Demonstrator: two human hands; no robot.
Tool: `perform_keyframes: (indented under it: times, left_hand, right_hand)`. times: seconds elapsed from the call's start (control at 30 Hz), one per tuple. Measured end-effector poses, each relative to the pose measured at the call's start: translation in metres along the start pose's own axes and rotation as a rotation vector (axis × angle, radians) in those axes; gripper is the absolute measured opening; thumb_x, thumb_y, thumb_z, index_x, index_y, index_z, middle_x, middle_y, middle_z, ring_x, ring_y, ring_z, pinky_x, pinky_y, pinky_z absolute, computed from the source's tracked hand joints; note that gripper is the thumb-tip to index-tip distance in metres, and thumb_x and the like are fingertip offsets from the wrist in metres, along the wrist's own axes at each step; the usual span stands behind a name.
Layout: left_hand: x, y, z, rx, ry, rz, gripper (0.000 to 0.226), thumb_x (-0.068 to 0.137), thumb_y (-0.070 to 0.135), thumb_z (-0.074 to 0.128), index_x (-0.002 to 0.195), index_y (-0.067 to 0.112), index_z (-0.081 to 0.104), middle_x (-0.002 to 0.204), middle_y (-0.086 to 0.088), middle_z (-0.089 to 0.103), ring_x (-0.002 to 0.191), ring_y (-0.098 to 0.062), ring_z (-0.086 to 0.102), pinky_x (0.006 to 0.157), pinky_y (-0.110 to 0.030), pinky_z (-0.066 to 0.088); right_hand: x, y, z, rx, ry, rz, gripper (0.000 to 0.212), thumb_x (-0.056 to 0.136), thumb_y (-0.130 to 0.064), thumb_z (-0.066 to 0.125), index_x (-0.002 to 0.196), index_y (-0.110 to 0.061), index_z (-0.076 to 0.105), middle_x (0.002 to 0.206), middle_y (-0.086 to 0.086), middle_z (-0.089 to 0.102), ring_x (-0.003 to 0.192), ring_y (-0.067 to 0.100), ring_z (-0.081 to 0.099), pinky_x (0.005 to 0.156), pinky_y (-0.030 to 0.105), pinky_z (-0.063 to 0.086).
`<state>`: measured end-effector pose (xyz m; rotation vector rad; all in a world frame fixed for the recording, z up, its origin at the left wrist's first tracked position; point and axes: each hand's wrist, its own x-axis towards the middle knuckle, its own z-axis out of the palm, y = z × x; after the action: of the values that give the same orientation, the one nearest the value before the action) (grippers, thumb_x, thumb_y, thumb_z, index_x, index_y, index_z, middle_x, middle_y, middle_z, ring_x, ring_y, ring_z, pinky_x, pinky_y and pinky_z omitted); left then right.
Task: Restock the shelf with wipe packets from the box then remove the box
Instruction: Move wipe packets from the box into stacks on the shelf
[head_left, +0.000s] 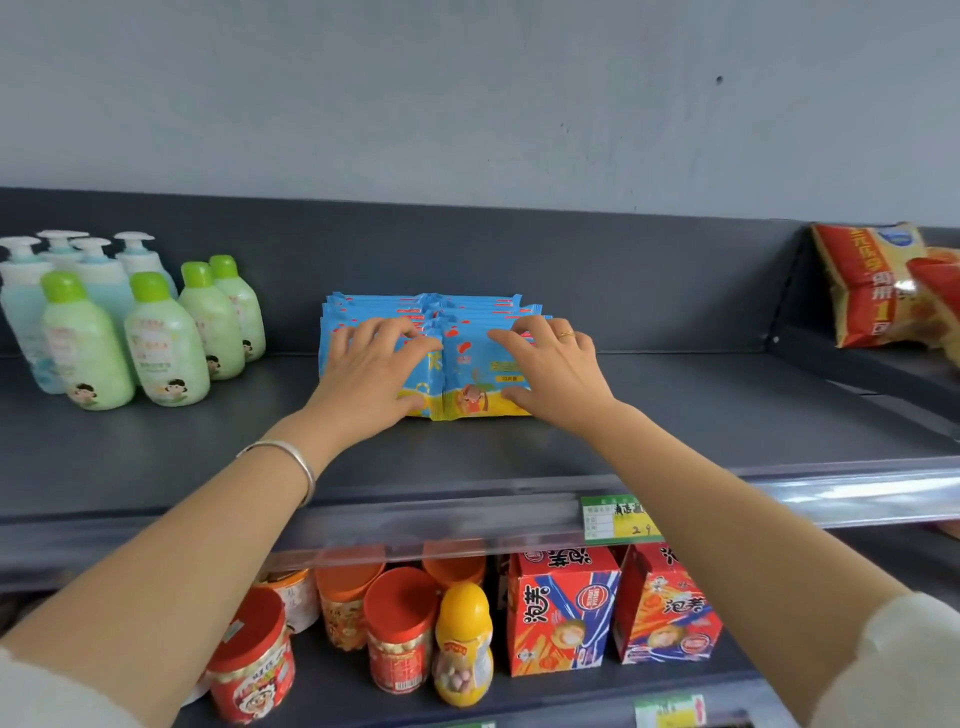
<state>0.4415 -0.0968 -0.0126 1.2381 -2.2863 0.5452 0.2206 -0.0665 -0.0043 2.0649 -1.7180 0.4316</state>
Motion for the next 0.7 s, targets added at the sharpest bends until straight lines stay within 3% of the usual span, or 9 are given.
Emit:
perform_keyframes:
  times: [0.13, 0.27, 0.37, 0.5, 0.7]
  left_hand:
    - [-0.002, 0.019, -0.006, -0.020, -0.017, -0.033, 0.046, 0.085, 0.035, 0.063, 0.130, 0.032, 0.049, 0.131, 0.007, 0.042, 0.126, -0.019, 0.032, 0.102, -0.036, 0.018]
    - [0.010, 0.058, -0.014, -0.093, -0.013, -0.014, 0.029, 0.092, 0.032, 0.053, 0.120, 0.028, 0.056, 0.122, 0.007, 0.055, 0.119, -0.018, 0.045, 0.096, -0.035, 0.030]
    - [0.020, 0.098, -0.011, -0.064, -0.035, 0.043, 0.030, 0.091, 0.034, 0.055, 0.120, 0.028, 0.055, 0.118, 0.007, 0.058, 0.116, -0.018, 0.049, 0.092, -0.034, 0.032]
    - [0.025, 0.124, -0.005, -0.005, -0.185, 0.024, 0.041, 0.089, 0.041, 0.056, 0.128, 0.032, 0.048, 0.128, 0.005, 0.051, 0.122, -0.019, 0.043, 0.098, -0.038, 0.032]
    - [0.015, 0.131, -0.008, -0.043, -0.175, -0.063, 0.035, 0.090, 0.038, 0.055, 0.124, 0.030, 0.052, 0.128, 0.004, 0.052, 0.122, -0.020, 0.043, 0.095, -0.039, 0.034]
  right_hand:
    - [-0.010, 0.005, -0.008, 0.010, 0.006, -0.011, 0.060, 0.088, -0.039, 0.058, 0.142, -0.031, 0.034, 0.143, 0.000, 0.034, 0.131, 0.028, 0.031, 0.101, 0.043, 0.032]
    - [-0.029, 0.022, -0.020, 0.058, 0.032, 0.002, 0.050, 0.092, -0.037, 0.054, 0.139, -0.028, 0.041, 0.137, 0.000, 0.043, 0.125, 0.027, 0.039, 0.096, 0.041, 0.036]
    - [-0.055, 0.049, -0.029, 0.085, 0.035, 0.039, 0.045, 0.093, -0.034, 0.052, 0.137, -0.026, 0.046, 0.130, 0.000, 0.049, 0.120, 0.027, 0.043, 0.092, 0.039, 0.038]
    - [-0.088, 0.083, -0.037, 0.131, -0.029, 0.082, 0.043, 0.094, -0.035, 0.052, 0.136, -0.025, 0.047, 0.131, 0.002, 0.050, 0.121, 0.028, 0.044, 0.094, 0.039, 0.040]
    - [-0.102, 0.086, -0.039, 0.186, -0.092, 0.000, 0.043, 0.095, -0.036, 0.051, 0.136, -0.024, 0.046, 0.131, 0.002, 0.049, 0.123, 0.027, 0.042, 0.095, 0.039, 0.040]
